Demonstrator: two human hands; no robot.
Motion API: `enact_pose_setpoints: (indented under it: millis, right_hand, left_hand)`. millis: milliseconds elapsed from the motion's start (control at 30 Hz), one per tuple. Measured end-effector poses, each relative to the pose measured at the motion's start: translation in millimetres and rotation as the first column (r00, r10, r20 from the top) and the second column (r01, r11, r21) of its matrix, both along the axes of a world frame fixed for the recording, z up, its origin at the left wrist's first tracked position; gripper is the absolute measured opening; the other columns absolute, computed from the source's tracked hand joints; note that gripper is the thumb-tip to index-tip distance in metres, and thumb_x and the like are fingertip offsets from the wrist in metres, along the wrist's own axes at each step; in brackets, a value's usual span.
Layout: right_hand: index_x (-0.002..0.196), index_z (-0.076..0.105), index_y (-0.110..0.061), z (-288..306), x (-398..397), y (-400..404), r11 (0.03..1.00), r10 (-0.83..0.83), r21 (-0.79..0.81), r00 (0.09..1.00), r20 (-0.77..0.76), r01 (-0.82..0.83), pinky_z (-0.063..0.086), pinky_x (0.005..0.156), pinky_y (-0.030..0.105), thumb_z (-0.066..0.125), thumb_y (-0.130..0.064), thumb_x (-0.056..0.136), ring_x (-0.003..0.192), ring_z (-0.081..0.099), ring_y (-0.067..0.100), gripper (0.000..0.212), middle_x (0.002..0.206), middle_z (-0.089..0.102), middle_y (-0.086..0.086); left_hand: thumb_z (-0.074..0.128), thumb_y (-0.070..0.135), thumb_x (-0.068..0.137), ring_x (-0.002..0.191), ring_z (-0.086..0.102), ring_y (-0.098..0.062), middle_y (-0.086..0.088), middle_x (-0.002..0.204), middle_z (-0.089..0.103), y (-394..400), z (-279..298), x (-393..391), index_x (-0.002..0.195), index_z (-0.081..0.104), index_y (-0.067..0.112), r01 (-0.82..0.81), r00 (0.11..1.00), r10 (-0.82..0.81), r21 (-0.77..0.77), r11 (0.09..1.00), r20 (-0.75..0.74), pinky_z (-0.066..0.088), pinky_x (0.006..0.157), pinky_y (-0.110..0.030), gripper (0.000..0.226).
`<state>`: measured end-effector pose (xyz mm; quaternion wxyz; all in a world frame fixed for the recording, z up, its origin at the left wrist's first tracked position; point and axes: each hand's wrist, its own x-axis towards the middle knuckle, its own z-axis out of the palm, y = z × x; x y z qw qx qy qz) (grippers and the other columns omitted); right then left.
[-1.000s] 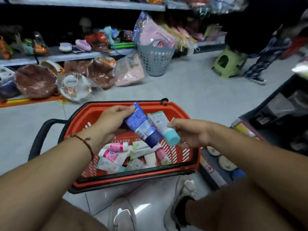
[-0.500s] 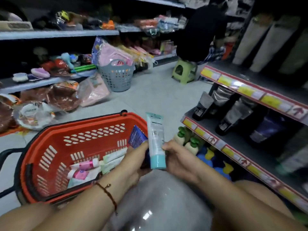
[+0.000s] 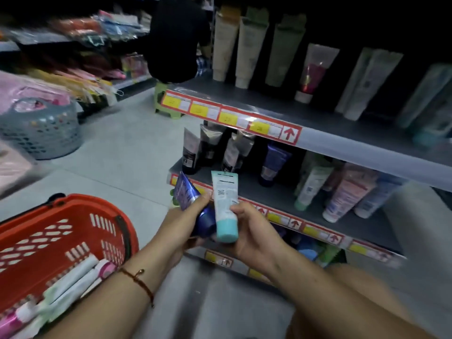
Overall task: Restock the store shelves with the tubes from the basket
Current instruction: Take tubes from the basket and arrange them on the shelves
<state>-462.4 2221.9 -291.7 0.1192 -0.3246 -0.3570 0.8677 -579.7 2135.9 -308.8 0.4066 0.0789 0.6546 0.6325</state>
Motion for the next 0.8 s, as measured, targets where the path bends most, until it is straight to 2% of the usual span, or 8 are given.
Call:
enact_pose_setpoints:
  millis: [67,100,200,267,367,467,600,800]
  right_hand:
    - [0.115,0.062,-0.010,3.8,14.5,6.7,0.995,-0.091,-0.041,0.995,-0.050,0.089,0.056,0.049,0.034,0.042,-0.016,0.093,0.062,0.070,0.027,0.030,0.090,0.073,0.016]
    - [0.114,0.061,-0.010,5.3,21.2,9.5,0.986,-0.155,-0.066,0.986,-0.060,0.151,0.054,0.045,0.033,0.041,-0.015,0.093,0.058,0.069,0.026,0.030,0.086,0.071,0.015]
    - [0.107,0.061,-0.009,1.0,38.0,18.5,0.949,-0.301,-0.105,0.953,-0.031,0.296,0.050,0.051,0.029,0.041,-0.013,0.090,0.059,0.061,0.023,0.027,0.079,0.063,0.013]
    - [0.099,0.061,-0.007,-1.8,48.5,22.0,0.936,-0.339,-0.100,0.941,0.013,0.339,0.043,0.056,0.029,0.042,-0.012,0.088,0.059,0.051,0.020,0.023,0.070,0.056,0.011]
    - [0.105,0.061,-0.005,-2.9,61.3,23.2,0.915,-0.385,-0.105,0.921,0.055,0.389,0.042,0.058,0.028,0.043,-0.012,0.089,0.061,0.051,0.020,0.025,0.071,0.056,0.012]
    - [0.119,0.060,-0.003,-5.9,68.0,23.7,0.902,-0.409,-0.111,0.908,0.091,0.418,0.044,0.055,0.027,0.045,-0.014,0.089,0.064,0.053,0.021,0.035,0.078,0.058,0.014]
    - [0.124,0.057,-0.001,-9.3,71.2,28.7,0.873,-0.456,-0.144,0.884,0.100,0.466,0.041,0.062,0.031,0.047,-0.012,0.089,0.064,0.053,0.022,0.038,0.079,0.058,0.016]
    - [0.125,0.059,-0.005,-13.5,67.7,38.8,0.862,-0.472,-0.151,0.874,0.113,0.484,0.045,0.062,0.032,0.049,-0.014,0.090,0.066,0.057,0.023,0.037,0.087,0.062,0.018]
  left_hand:
    - [0.074,0.049,0.080,0.068,0.070,-0.024,-0.011,0.087,0.077,15.4,2.1,9.1,0.100,0.070,0.015,0.067,0.997,-0.065,0.035,0.997,-0.046,0.054,0.053,-0.029,0.039]
    - [0.075,0.046,0.081,0.072,0.072,-0.027,-0.011,0.088,0.077,22.9,2.8,13.9,0.098,0.069,0.016,0.088,0.993,-0.084,0.049,0.995,-0.085,0.058,0.058,-0.034,0.036]
    - [0.081,0.044,0.074,0.085,0.074,-0.026,-0.004,0.085,0.077,45.4,4.7,24.7,0.094,0.068,0.019,0.116,0.974,-0.096,0.084,0.990,-0.206,0.059,0.078,-0.045,0.035]
    - [0.085,0.038,0.072,0.086,0.073,-0.022,-0.002,0.089,0.076,61.5,6.7,28.6,0.099,0.066,0.019,0.119,0.962,-0.083,0.128,0.985,-0.259,0.059,0.079,-0.039,0.038]
    - [0.084,0.037,0.074,0.089,0.068,-0.012,0.006,0.099,0.072,85.0,8.8,28.0,0.111,0.059,0.023,0.134,0.917,-0.076,0.122,0.984,-0.393,0.055,0.079,-0.033,0.046]
    - [0.083,0.043,0.072,0.092,0.066,-0.011,0.010,0.103,0.070,109.0,4.7,23.9,0.116,0.057,0.027,0.168,0.844,-0.101,0.082,0.982,-0.527,0.053,0.080,-0.033,0.054]
    - [0.083,0.034,0.075,0.082,0.061,0.000,0.016,0.097,0.064,140.1,-1.0,25.5,0.112,0.050,0.030,0.182,0.785,-0.098,0.076,0.980,-0.612,0.047,0.072,-0.024,0.050]
    - [0.082,0.022,0.076,0.089,0.061,-0.011,0.010,0.100,0.063,175.9,-20.9,24.9,0.125,0.052,0.021,0.182,0.729,-0.109,0.038,0.983,-0.676,0.043,0.077,-0.025,0.057]
